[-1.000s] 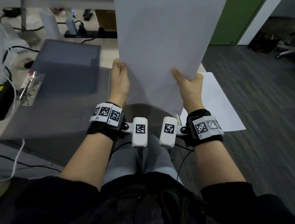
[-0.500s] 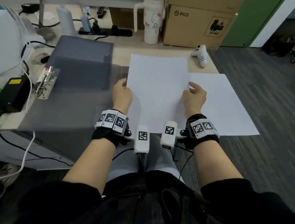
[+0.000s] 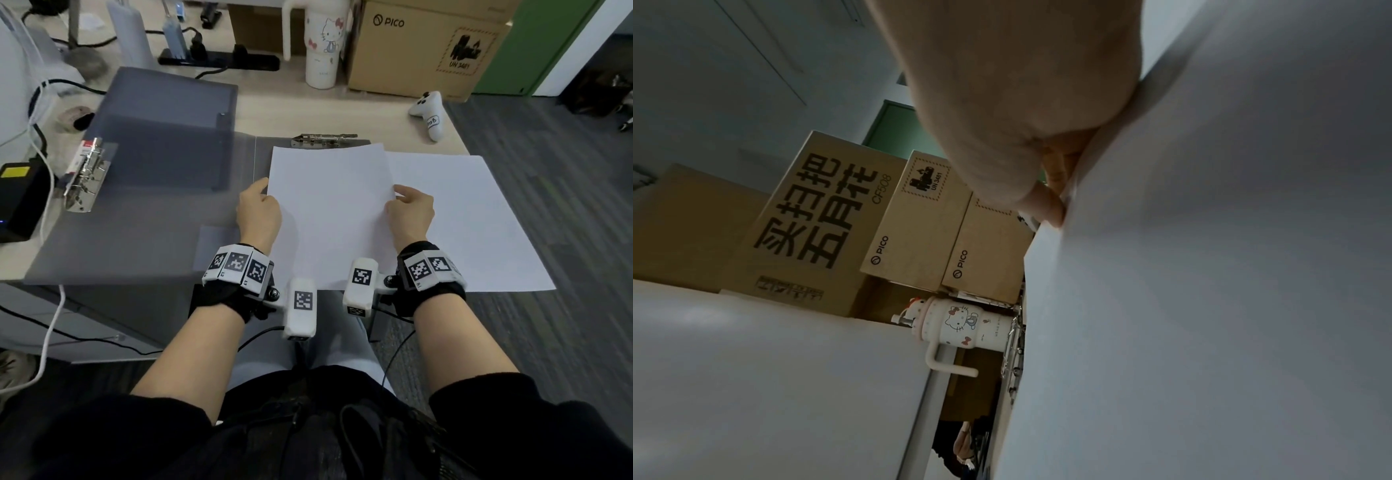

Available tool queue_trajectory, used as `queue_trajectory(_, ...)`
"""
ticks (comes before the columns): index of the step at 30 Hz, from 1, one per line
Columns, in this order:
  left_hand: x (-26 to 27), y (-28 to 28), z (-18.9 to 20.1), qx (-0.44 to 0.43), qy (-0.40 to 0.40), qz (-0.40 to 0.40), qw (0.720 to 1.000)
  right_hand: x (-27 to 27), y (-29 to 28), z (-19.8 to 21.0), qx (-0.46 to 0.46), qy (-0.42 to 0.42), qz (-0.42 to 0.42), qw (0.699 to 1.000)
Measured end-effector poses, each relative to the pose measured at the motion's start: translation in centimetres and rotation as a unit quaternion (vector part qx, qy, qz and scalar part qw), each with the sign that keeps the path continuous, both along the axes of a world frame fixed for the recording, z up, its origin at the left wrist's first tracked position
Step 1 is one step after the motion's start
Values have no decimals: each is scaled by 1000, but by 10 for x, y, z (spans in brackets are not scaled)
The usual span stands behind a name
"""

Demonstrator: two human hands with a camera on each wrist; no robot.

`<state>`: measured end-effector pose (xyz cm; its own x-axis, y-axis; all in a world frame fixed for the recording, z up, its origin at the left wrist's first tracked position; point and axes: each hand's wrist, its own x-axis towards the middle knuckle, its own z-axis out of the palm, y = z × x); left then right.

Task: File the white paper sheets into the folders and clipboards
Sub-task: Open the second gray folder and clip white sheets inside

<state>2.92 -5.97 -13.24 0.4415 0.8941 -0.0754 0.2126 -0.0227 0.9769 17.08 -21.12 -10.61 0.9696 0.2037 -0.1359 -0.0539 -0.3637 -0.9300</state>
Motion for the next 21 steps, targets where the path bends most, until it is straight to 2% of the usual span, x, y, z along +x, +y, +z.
queue_trajectory(10, -2, 1, 2, 42, -1, 19, 999, 6, 10, 1, -4, 8, -8, 1000)
queue_trajectory(16, 0, 17, 1, 54, 74, -6, 996, 10, 17, 3, -53, 1, 22, 998)
queue_trajectory(21, -1, 23, 0, 43, 40, -15, 998, 11, 19, 1, -48, -11, 23, 999)
